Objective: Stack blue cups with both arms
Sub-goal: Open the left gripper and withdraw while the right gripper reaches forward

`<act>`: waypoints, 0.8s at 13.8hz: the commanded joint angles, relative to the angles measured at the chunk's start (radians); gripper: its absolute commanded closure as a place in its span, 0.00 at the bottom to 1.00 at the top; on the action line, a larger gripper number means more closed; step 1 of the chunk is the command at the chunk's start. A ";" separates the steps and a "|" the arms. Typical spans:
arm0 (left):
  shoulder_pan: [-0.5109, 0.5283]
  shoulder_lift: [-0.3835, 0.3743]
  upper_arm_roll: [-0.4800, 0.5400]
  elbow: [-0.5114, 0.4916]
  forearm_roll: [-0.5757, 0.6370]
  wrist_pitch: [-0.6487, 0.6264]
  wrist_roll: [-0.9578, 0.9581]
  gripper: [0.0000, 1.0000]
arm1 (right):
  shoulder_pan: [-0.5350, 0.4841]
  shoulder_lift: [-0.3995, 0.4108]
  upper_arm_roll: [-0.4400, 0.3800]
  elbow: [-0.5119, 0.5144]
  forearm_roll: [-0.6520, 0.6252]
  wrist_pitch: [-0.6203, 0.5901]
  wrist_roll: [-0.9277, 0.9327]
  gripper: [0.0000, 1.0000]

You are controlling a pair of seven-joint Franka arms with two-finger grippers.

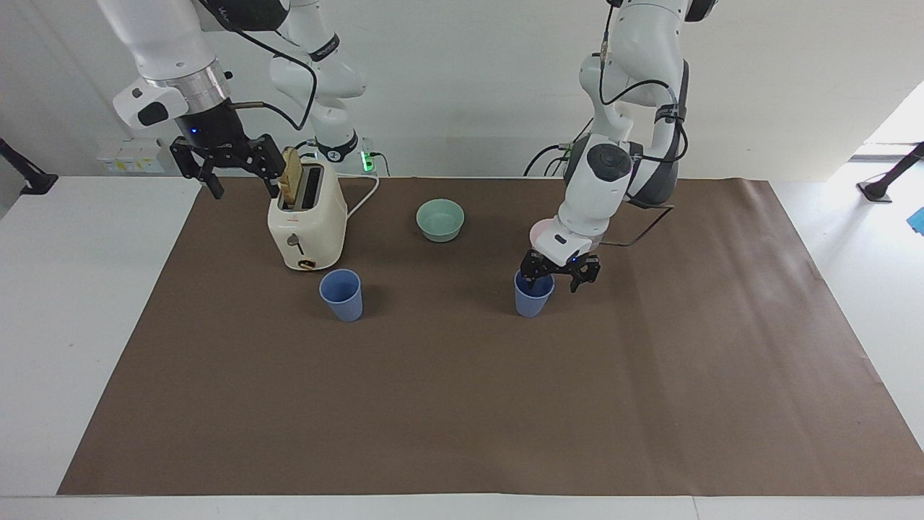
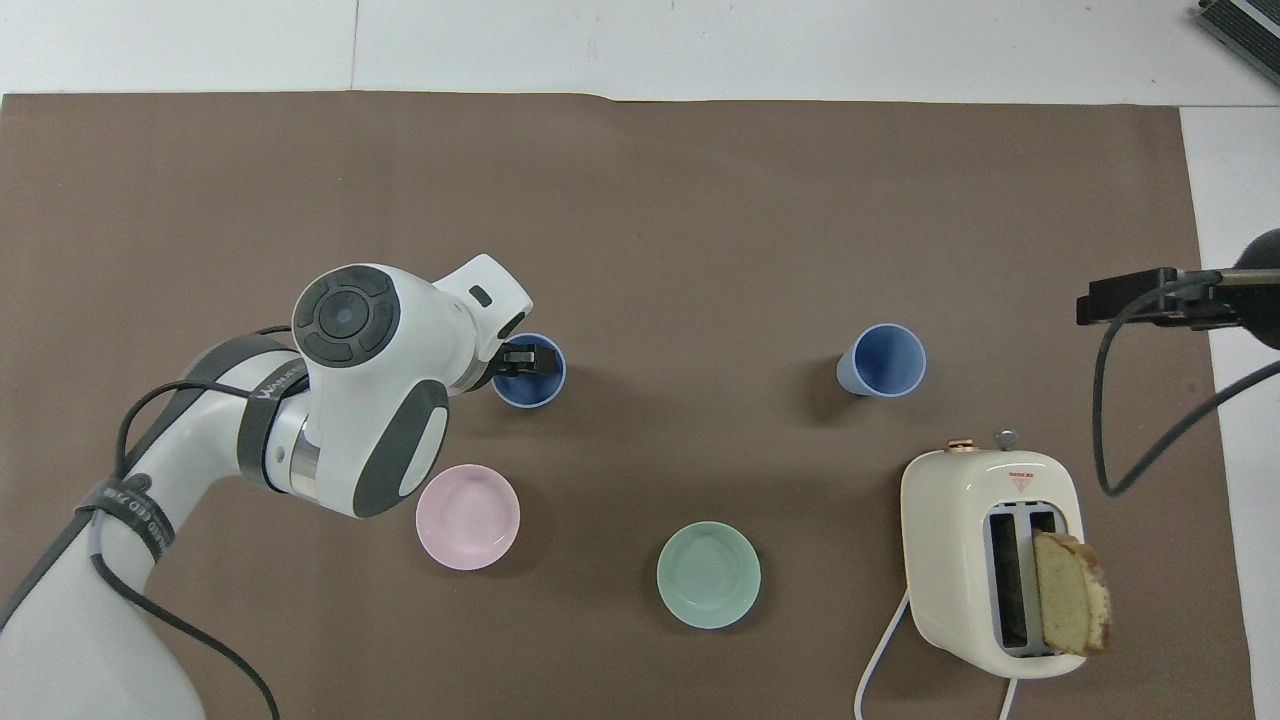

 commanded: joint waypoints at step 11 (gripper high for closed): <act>0.342 -0.171 0.006 0.339 0.010 -0.565 0.412 0.00 | 0.058 0.193 0.004 -0.251 0.017 0.355 0.025 0.00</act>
